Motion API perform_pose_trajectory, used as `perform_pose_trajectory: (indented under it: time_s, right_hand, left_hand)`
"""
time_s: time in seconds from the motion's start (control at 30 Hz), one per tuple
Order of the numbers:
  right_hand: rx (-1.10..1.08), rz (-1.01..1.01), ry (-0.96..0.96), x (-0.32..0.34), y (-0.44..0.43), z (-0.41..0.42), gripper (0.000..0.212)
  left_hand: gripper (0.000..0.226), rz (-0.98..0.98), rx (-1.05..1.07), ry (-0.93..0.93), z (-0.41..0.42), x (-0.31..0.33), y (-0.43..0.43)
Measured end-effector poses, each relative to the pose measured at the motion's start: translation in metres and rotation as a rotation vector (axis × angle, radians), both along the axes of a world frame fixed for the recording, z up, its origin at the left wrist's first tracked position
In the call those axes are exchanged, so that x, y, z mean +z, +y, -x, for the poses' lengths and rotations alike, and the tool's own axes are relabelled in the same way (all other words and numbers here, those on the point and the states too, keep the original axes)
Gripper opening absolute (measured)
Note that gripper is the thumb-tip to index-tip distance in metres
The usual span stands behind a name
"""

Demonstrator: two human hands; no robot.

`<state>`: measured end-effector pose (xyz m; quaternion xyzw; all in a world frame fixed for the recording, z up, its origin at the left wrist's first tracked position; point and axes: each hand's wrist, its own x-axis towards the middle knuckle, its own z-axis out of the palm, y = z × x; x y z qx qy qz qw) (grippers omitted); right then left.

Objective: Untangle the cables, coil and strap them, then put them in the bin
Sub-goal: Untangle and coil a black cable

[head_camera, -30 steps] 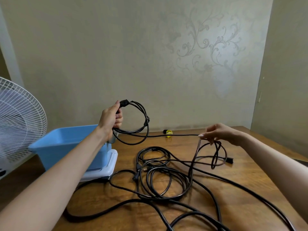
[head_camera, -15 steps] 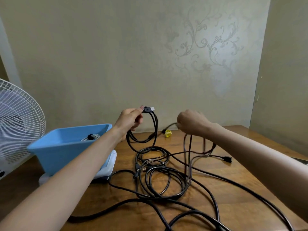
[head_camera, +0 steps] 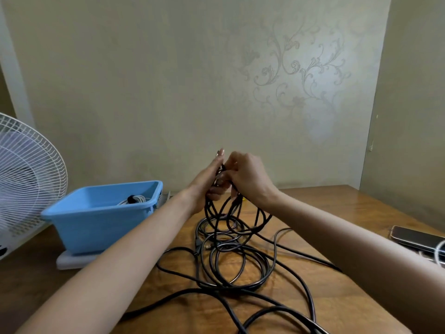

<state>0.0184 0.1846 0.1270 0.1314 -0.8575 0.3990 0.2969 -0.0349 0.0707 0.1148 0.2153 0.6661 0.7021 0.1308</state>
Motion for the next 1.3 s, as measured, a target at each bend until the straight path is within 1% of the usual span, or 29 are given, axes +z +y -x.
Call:
perform_pose_trajectory:
  time_s: [0.07, 0.13, 0.2, 0.23, 0.27, 0.3, 0.37, 0.4, 0.47, 0.53, 0.57, 0.6, 0.63, 0.7, 0.73, 0.8, 0.87, 0.93, 1.0, 1.1, 1.2, 1.23, 1.3]
  right_hand:
    - [0.012, 0.157, 0.006, -0.005, -0.003, -0.001, 0.01]
    - [0.087, 0.453, -0.056, -0.009, -0.003, 0.001, 0.017]
    - [0.133, 0.812, -0.091, -0.01, 0.0, 0.004, 0.015]
    - [0.113, 0.944, -0.081, -0.009, 0.001, 0.004, 0.011]
    - [0.079, 1.014, -0.066, -0.008, 0.003, 0.007, 0.007]
    - [0.061, 1.025, -0.053, -0.008, 0.003, 0.008, 0.005]
    - [0.095, 0.908, -0.045, -0.009, -0.001, 0.007, 0.006]
    - [0.127, 0.791, -0.038, -0.012, -0.005, 0.005, 0.009]
    - [0.147, 0.487, 0.017, -0.023, -0.013, 0.001, 0.012]
    - [0.086, 0.251, 0.113, -0.036, -0.017, 0.0, 0.015]
    - [0.055, 0.197, 0.152, -0.041, -0.016, 0.0, 0.015]
    - [0.038, 0.187, 0.169, -0.046, -0.015, 0.0, 0.013]
    - [0.038, 0.205, 0.168, -0.048, -0.014, -0.001, 0.009]
    - [0.078, 0.24, 0.144, -0.052, -0.011, -0.002, 0.003]
    - [0.126, 0.228, 0.134, -0.053, -0.011, -0.002, 0.005]
    - [0.261, 0.125, 0.078, -0.056, -0.007, -0.004, 0.014]
    - [0.328, -0.006, 0.005, -0.06, 0.002, -0.005, 0.027]
    - [0.347, 0.004, -0.042, -0.063, 0.019, -0.003, 0.026]
    - [0.366, 0.105, -0.095, -0.064, 0.039, 0.0, 0.022]
    - [0.394, 0.227, -0.248, -0.061, 0.067, 0.004, 0.017]
    - [0.426, 0.27, -0.366, -0.057, 0.097, 0.008, 0.012]
    - [0.418, 0.312, -0.371, -0.055, 0.108, 0.009, 0.011]
    - [0.377, 0.495, -0.35, -0.051, 0.127, 0.011, 0.012]
  left_hand:
    - [0.054, -0.149, -0.011, -0.067, 0.003, 0.001, -0.001]
    - [0.05, -0.236, -0.024, -0.148, 0.009, 0.003, -0.005]
    - [0.052, -0.25, -0.02, -0.196, 0.014, 0.008, -0.014]
    - [0.051, -0.24, -0.028, -0.202, 0.014, 0.009, -0.017]
    - [0.047, -0.215, -0.042, -0.188, 0.013, 0.01, -0.02]
    - [0.039, -0.172, -0.049, -0.164, 0.012, 0.01, -0.021]
    - [0.026, -0.09, -0.051, -0.137, 0.011, 0.008, -0.019]
    - [0.023, -0.07, -0.047, -0.137, 0.01, 0.006, -0.016]
    - [0.026, -0.086, -0.011, -0.153, 0.011, 0.005, -0.011]
    - [0.03, -0.192, 0.006, -0.221, 0.013, 0.007, -0.013]
    - [0.031, -0.242, 0.001, -0.246, 0.012, 0.009, -0.016]
    - [0.035, -0.268, -0.01, -0.246, 0.013, 0.011, -0.019]
    - [0.042, -0.265, -0.033, -0.228, 0.014, 0.012, -0.022]
    - [0.053, -0.185, -0.038, -0.183, 0.015, 0.015, -0.024]
    - [0.053, -0.121, -0.024, -0.155, 0.015, 0.016, -0.024]
    - [0.041, -0.011, 0.014, -0.098, 0.017, 0.017, -0.025]
    - [0.035, 0.01, 0.023, -0.074, 0.021, 0.018, -0.031]
    - [0.036, -0.054, 0.001, -0.082, 0.027, 0.018, -0.042]
    - [0.037, -0.117, 0.027, -0.073, 0.032, 0.018, -0.054]
    - [0.034, -0.181, 0.106, -0.016, 0.034, 0.012, -0.067]
    - [0.032, -0.383, 0.026, -0.107, 0.04, 0.005, -0.079]
    - [0.032, -0.425, -0.004, -0.138, 0.042, 0.004, -0.082]
    - [0.034, -0.43, 0.013, -0.139, 0.047, 0.002, -0.091]
